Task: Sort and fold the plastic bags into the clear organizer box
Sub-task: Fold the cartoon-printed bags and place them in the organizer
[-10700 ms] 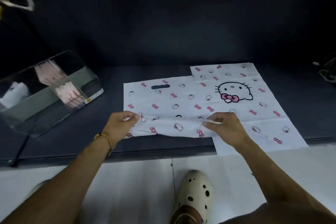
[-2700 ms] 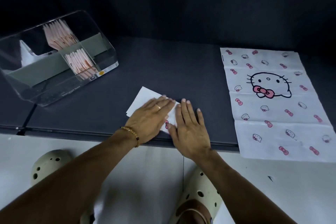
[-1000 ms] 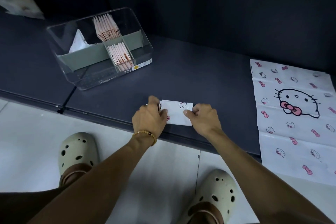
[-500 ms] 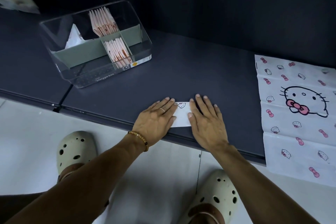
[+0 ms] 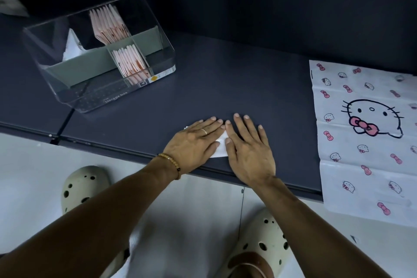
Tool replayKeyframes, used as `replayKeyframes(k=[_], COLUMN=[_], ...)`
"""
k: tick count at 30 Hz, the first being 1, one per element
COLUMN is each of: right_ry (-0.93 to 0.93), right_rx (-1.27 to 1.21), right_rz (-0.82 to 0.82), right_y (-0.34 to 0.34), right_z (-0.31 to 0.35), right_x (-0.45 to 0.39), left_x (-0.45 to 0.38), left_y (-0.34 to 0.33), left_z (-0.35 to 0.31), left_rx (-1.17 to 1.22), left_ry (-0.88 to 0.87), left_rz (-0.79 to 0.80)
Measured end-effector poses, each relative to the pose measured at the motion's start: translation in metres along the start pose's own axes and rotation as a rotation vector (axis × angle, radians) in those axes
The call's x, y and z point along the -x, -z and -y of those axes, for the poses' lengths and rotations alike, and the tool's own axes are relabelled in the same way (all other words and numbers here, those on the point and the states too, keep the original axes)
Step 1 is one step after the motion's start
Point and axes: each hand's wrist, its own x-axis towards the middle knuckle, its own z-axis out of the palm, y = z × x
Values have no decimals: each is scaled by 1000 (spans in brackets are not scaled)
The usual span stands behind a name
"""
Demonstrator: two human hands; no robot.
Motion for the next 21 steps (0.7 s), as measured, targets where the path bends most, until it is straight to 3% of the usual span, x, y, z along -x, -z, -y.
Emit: replayKeyframes(k=[6, 11, 14, 18, 21], right_ry=[6, 7, 11, 13, 13], right_rx=[6, 10, 3, -12, -18], right_rz=[-8, -19, -36, -39, -39], right_y=[-1, -2, -3, -3, -3], right_z=[-1, -1, -1, -1, -3], right_x=[0, -1, 0, 1, 1], left_x=[22, 46, 65, 51, 15], left_y=[4, 13, 23, 34, 33], left_z=[22, 39, 47, 29, 10], left_rx=[-9, 5, 23, 131, 171], left_ry=[107, 181, 260, 489, 511], left_rz=[157, 198, 153, -72, -14])
